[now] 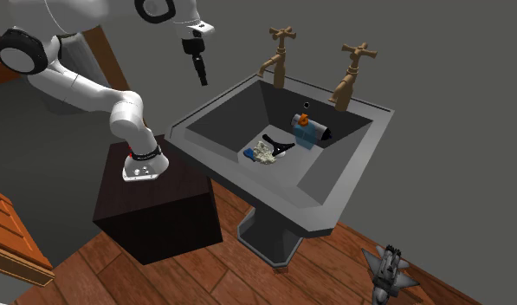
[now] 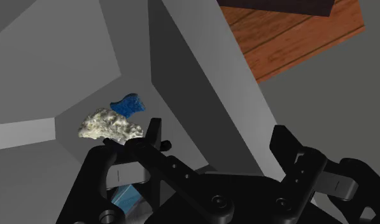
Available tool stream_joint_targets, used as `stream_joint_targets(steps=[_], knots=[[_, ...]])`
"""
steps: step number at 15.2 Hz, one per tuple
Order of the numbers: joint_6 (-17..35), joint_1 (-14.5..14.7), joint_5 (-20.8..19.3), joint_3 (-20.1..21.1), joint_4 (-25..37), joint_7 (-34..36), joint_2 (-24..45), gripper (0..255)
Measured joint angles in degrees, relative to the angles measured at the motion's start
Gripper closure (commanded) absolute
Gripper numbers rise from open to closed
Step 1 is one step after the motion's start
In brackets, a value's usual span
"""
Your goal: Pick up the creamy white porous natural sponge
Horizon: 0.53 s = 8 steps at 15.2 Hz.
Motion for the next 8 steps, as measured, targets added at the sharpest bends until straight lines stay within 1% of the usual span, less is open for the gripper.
stream_joint_targets(steps=[1, 3, 8], knots=[[0.0, 0.0, 0.0, 0.0, 0.0, 0.0, 0.0, 0], [1.52, -0.37, -0.12, -1.24, -0.14, -0.73, 1.53, 0], [7.08, -1.54, -0.03, -6.15, 1.52, -3.89, 9.38, 0]])
